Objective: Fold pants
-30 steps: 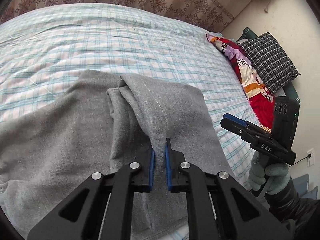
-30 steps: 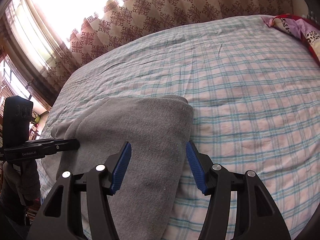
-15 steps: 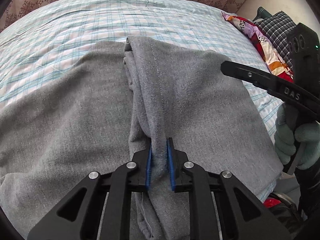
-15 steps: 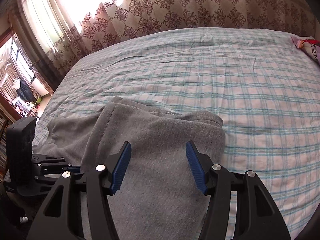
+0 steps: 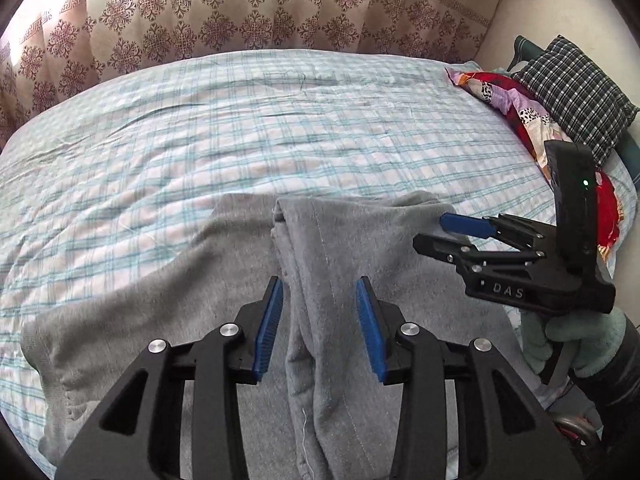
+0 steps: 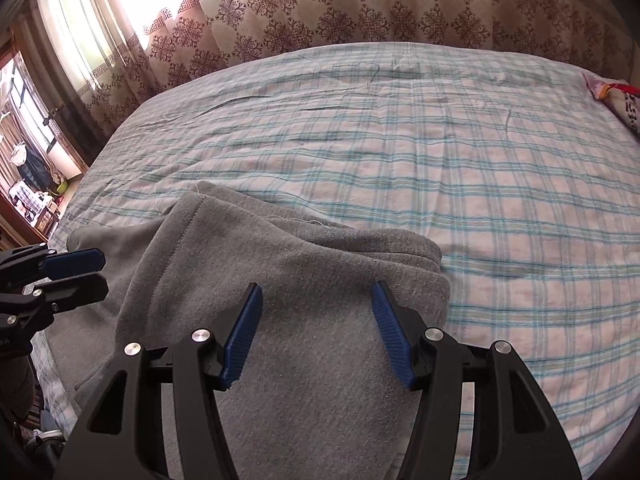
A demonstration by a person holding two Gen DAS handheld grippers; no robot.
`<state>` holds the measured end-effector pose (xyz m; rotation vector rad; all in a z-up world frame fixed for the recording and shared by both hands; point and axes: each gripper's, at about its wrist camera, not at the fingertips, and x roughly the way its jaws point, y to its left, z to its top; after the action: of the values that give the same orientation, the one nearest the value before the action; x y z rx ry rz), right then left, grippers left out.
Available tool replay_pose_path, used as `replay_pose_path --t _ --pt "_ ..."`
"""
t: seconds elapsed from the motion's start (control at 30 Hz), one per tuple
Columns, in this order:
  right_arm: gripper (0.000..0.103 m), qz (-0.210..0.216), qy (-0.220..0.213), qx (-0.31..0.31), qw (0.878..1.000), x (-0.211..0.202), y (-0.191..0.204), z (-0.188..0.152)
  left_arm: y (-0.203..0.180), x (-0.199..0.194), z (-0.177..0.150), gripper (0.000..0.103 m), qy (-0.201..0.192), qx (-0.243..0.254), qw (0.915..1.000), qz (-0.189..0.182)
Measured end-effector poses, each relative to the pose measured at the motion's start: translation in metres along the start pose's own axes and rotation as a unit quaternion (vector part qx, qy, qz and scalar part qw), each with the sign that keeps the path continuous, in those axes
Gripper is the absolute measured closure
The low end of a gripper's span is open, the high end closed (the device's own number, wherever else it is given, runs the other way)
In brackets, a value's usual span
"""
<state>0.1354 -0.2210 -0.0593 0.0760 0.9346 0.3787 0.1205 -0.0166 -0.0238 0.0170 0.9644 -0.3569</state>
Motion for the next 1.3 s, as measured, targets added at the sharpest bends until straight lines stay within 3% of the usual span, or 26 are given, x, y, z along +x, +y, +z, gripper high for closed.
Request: replay_pose_path --t 0.17,0.33,0.57,0.73,0.83,1.1,1.3 --pt "0.046 0.012 -0.008 -0.008 1.0 -0.046 0.003 -0.024 -0.017 0.028 0.022 0.064 0.005 0.024 0.9993 -0.029" --pt "0.046 0.006 0.01 -0.006 1.0 -0.076 -0.001 -0.064 -0.019 0.071 0.032 0.064 0.034 0.011 0.9992 -0.017" --pt "0.046 -0.027 0.072 -0.001 0.997 -0.06 -0.01 -0.109 -0.013 0.102 0.024 0.064 0.046 0.001 0.9989 -0.002" --pt "0.046 -0.027 0.048 -0.002 0.998 -0.076 -0.009 -0.105 -0.016 0.094 0.023 0.061 0.043 0.007 0.999 0.004" --pt "0.046 -0.027 0.039 -0.001 0.999 -0.088 -0.006 -0.104 -0.015 0.079 0.02 0.049 0.039 -0.002 0.9992 -0.004" --pt "0.046 -0.012 0.022 -0.002 1.0 -0.096 0.009 -0.102 -0.004 0.037 -0.011 0.031 0.026 -0.012 0.9996 0.004" --pt "0.046 -0.006 0.018 -0.013 1.0 -0.087 0.025 -0.092 0.03 0.011 -0.033 0.031 0.018 -0.059 0.9978 0.024"
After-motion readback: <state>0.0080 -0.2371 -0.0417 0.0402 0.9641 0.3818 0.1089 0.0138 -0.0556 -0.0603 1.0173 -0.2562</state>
